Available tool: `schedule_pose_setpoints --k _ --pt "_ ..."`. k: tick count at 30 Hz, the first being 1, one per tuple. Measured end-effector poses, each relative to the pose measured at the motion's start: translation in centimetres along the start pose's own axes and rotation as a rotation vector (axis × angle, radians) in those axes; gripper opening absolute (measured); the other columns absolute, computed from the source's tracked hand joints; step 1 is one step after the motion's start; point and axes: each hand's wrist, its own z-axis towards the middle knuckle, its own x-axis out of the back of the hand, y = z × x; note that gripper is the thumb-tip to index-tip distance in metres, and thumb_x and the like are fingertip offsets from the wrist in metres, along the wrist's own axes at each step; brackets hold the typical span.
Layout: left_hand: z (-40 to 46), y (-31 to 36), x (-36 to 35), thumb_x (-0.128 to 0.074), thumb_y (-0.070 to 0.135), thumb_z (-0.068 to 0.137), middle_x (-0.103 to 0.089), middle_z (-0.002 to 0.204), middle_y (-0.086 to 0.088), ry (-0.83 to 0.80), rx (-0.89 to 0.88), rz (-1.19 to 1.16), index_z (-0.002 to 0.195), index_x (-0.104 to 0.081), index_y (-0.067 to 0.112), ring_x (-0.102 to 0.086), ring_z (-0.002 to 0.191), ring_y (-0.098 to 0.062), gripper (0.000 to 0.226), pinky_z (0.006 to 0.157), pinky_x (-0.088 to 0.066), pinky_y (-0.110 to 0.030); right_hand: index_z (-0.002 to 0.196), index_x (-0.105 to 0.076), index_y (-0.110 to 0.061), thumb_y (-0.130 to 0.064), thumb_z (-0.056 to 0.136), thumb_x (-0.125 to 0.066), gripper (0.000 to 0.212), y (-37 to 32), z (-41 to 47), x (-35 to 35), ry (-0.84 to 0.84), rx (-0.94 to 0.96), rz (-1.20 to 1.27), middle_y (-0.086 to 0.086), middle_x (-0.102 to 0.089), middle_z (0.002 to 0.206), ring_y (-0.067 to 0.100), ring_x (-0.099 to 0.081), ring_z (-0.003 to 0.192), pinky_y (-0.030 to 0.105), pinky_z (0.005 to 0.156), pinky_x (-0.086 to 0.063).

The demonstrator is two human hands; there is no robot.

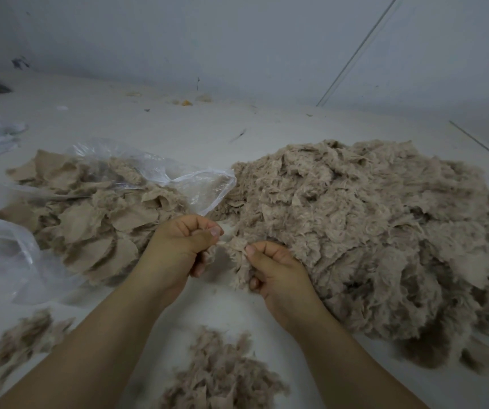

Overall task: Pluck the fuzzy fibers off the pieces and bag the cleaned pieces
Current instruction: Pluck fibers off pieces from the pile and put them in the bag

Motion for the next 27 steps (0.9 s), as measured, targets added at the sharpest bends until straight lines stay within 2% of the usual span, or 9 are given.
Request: schedule_pose_setpoints --k 5,10,13,16,18,20,22,25,27 --pt "0.1 -0.7 0.3 -0.057 0.002 0.093 -0.046 0.05 -0.004 0.047 0.085 -0.034 0.072 -0.061 0.012 -0.038 0.037 -0.011 0.025 0.036 -0.028 -0.016 0.078 -0.063 -0.013 -0.011 0.099 -0.055 0.022 0.0 0.0 -0.2 0.023 -0.011 0.037 0.003 -0.058 0.062 0.009 -0.048 0.052 0.02 0.049 -0.041" --pt "0.1 -0.7 0.3 -0.056 0.004 0.095 -0.047 0.051 -0.004 0.052 0.012 0.038 0.073 -0.06 0.012 -0.036 0.037 -0.012 0.023 0.037 -0.028 -0.018 0.081 -0.059 -0.011 -0.013 0.099 -0.055 0.018 -0.2 -0.1 -0.3 0.057 -0.046 0.041 0.007 -0.052 0.063 0.013 -0.046 0.053 0.022 0.05 -0.042" --pt "-0.2 -0.2 -0.3 -0.064 0.02 0.091 -0.05 0.054 -0.007 -0.046 0.066 0.084 0.075 -0.062 0.012 -0.039 0.038 -0.016 0.018 0.039 -0.031 -0.02 0.096 -0.065 -0.005 -0.018 0.1 -0.055 0.017 -0.4 -0.1 -0.4 0.074 -0.079 0.076 0.016 -0.054 0.077 0.023 -0.049 0.066 0.03 0.06 -0.046" --pt "-0.9 -0.1 -1.7 -0.072 0.041 0.076 -0.055 0.055 -0.006 -0.138 0.143 0.161 0.074 -0.063 0.013 -0.043 0.039 -0.018 0.029 0.039 -0.034 -0.022 0.112 -0.064 0.002 -0.02 0.101 -0.053 0.027 -0.5 -0.1 -0.4 0.057 -0.097 0.103 0.017 -0.066 0.087 0.027 -0.061 0.077 0.035 0.071 -0.053" --pt "-1.1 -0.2 -2.6 -0.071 0.03 0.083 -0.056 0.055 -0.009 -0.127 0.097 0.16 0.073 -0.063 0.01 -0.043 0.038 -0.018 0.024 0.039 -0.034 -0.023 0.113 -0.062 0.006 -0.024 0.1 -0.053 0.033 -0.5 0.0 -0.4 0.052 -0.09 0.101 0.015 -0.069 0.083 0.027 -0.064 0.077 0.039 0.076 -0.055" --pt "-1.0 -0.3 -3.1 -0.068 0.016 0.09 -0.057 0.054 -0.012 -0.087 0.043 0.175 0.072 -0.063 0.006 -0.043 0.036 -0.019 0.021 0.039 -0.033 -0.023 0.11 -0.062 0.009 -0.04 0.095 -0.057 0.051 -0.5 -0.1 -0.3 0.043 -0.064 0.073 0.022 -0.064 0.083 0.034 -0.061 0.08 0.048 0.084 -0.053" --pt "-0.8 -0.2 -3.3 -0.07 0.01 0.088 -0.055 0.049 -0.009 -0.061 0.007 0.215 0.071 -0.063 0.005 -0.042 0.034 -0.018 0.02 0.037 -0.032 -0.022 0.105 -0.062 0.01 -0.056 0.084 -0.064 0.069 -0.6 -0.2 -0.2 -0.012 -0.012 0.014 0.031 -0.062 0.086 0.038 -0.059 0.08 0.051 0.083 -0.052" --pt "-0.4 0.1 -3.2 -0.071 0.007 0.086 -0.055 0.049 -0.01 -0.089 0.008 0.245 0.073 -0.067 0.004 -0.042 0.032 -0.019 0.014 0.036 -0.032 -0.021 0.093 -0.063 0.006 -0.054 0.083 -0.068 0.061 -0.4 -0.3 -0.2 -0.096 0.045 -0.047 0.029 -0.064 0.083 0.035 -0.061 0.078 0.041 0.073 -0.053" --pt "-0.2 0.1 -2.8 -0.069 0.007 0.086 -0.056 0.05 -0.013 -0.139 0.043 0.147 0.077 -0.067 0.0 -0.045 0.032 -0.02 0.012 0.037 -0.035 -0.022 0.091 -0.062 0.007 -0.043 0.096 -0.056 0.05 -0.2 -0.1 -0.2 -0.135 0.067 0.01 0.029 -0.064 0.079 0.037 -0.062 0.08 0.049 0.084 -0.053"
